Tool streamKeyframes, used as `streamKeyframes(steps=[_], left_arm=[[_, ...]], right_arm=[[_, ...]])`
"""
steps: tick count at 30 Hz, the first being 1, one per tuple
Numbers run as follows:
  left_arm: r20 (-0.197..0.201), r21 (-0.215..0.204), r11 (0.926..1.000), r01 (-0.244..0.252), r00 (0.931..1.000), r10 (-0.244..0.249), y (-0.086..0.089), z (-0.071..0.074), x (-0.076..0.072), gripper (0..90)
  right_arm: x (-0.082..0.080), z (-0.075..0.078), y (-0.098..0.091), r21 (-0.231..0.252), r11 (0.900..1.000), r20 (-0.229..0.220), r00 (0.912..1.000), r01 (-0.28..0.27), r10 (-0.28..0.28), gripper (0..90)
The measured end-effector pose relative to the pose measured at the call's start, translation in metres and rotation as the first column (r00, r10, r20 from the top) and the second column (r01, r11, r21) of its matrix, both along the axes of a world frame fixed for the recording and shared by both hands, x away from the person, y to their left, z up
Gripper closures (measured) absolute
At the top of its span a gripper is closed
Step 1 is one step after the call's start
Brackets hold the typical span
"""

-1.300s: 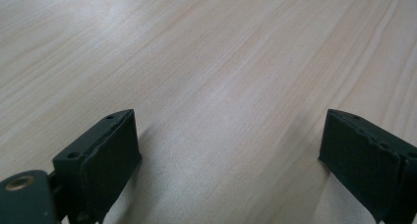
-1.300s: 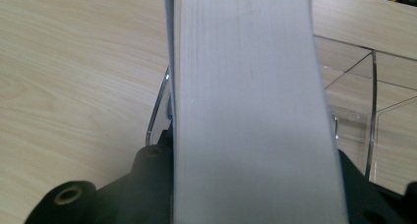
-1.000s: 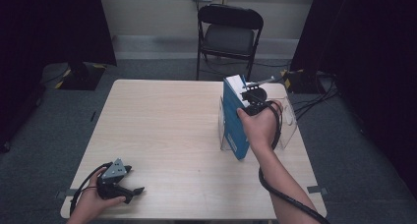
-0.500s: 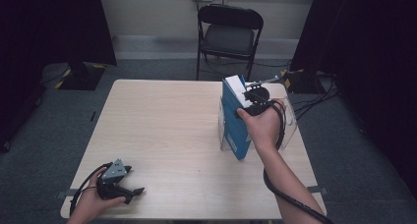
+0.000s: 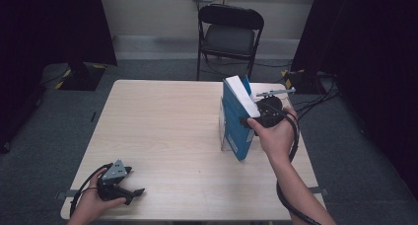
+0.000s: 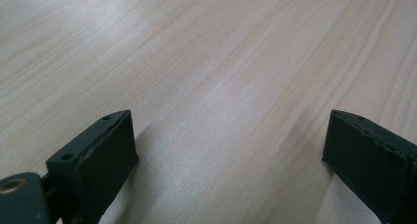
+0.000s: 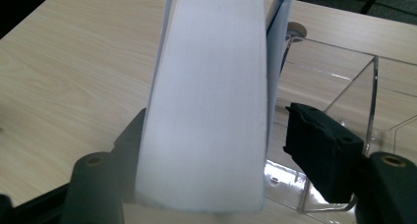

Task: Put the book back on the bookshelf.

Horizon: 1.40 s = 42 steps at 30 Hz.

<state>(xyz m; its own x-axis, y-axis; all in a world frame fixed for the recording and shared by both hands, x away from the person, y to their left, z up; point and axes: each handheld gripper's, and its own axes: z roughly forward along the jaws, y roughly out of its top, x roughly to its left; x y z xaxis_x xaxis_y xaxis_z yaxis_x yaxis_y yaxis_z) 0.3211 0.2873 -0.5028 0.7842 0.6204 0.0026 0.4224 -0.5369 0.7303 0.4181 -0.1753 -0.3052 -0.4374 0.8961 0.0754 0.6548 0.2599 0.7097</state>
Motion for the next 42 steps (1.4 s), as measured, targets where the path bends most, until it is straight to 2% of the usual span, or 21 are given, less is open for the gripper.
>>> streamKeyframes(steps=[2,8,11,13,16,24,32,36,42], left_arm=[[0.0,0.0,1.0,0.0,1.0,0.0,0.0,0.0,0.0,5.2],[0.0,0.0,1.0,0.0,1.0,0.0,0.0,0.0,0.0,5.2],[-0.008,-0.009,0.9999,-0.005,1.0,0.005,-0.001,0.0,-0.001,5.3],[-0.009,-0.009,0.9999,-0.005,0.9999,0.005,0.0,0.0,-0.001,5.2],[-0.008,-0.003,1.0,-0.002,1.0,0.002,0.0,0.0,0.0,5.2],[-0.009,-0.003,1.0,-0.002,1.0,0.002,0.0,0.0,0.0,5.3],[-0.009,-0.003,1.0,-0.001,1.0,0.001,0.0,0.0,0.0,5.2],[-0.009,-0.003,1.0,-0.001,1.0,0.001,0.0,0.0,0.0,5.3],[-0.009,-0.003,1.0,-0.001,1.0,0.001,0.0,0.0,0.0,5.2]], right_arm=[[-0.003,0.0,-0.001,-0.011,0.9999,0.008,0.9999,-0.01,0.01,27.7],[-0.011,-0.002,-0.01,0.016,0.9987,0.021,0.9986,-0.049,0.049,22.4],[-0.015,-0.005,-0.013,0.022,0.997,0.009,0.9972,-0.074,0.074,20.5],[-0.018,-0.007,-0.014,0.033,0.9967,0.027,0.9969,-0.074,0.073,20.6],[-0.02,-0.01,-0.015,0.045,0.9943,0.031,0.995,-0.096,0.095,19.1],[-0.029,-0.024,-0.02,0.038,0.9908,0.016,0.9914,-0.13,0.13,15.8],[-0.036,-0.038,-0.026,0.06,0.9865,0.007,0.9884,-0.152,0.152,15.9],[-0.038,-0.043,-0.027,0.037,0.986,-0.003,0.9867,-0.163,0.163,15.5],[-0.044,-0.049,-0.028,0.038,0.9841,-0.004,0.9848,-0.174,0.174,15.4]])
